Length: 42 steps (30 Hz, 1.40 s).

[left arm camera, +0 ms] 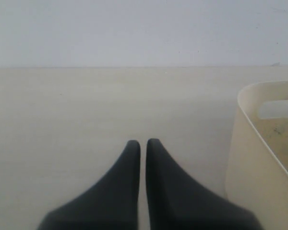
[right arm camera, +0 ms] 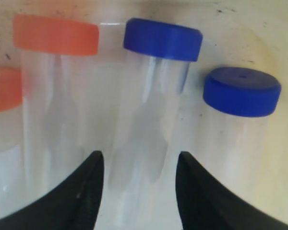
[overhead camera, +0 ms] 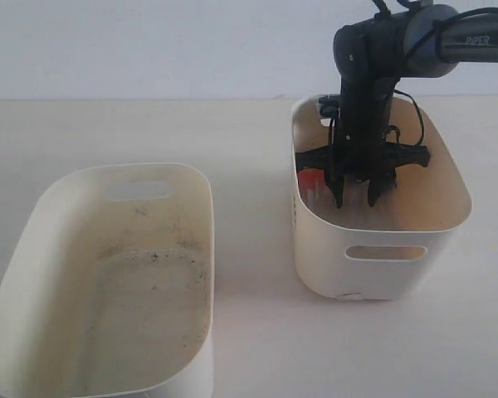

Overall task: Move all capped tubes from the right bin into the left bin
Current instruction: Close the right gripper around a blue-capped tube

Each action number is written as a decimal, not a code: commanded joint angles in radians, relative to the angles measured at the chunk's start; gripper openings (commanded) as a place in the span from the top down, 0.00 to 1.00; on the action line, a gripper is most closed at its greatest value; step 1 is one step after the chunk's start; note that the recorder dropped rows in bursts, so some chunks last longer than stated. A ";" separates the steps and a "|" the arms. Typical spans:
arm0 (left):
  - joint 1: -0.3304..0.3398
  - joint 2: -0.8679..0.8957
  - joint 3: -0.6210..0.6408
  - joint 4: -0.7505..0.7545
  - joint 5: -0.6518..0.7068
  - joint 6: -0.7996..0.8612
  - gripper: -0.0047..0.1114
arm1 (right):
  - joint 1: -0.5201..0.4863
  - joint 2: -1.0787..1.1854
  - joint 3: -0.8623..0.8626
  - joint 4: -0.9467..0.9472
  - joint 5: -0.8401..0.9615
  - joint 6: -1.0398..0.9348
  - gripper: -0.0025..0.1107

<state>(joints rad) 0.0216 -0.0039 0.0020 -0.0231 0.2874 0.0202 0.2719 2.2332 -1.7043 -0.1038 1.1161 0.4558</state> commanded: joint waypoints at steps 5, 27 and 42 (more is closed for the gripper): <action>0.003 0.004 -0.002 -0.003 -0.004 -0.004 0.92 | -0.007 0.012 -0.002 -0.058 -0.024 0.026 0.46; 0.003 0.004 -0.002 -0.003 -0.004 -0.004 0.92 | -0.007 0.012 -0.002 -0.024 -0.036 0.031 0.63; 0.003 0.004 -0.002 -0.003 -0.004 -0.004 0.92 | -0.007 0.012 -0.002 -0.032 -0.010 -0.003 0.64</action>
<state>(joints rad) 0.0216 -0.0039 0.0020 -0.0231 0.2874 0.0202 0.2777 2.2433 -1.7043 -0.1111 1.1114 0.4650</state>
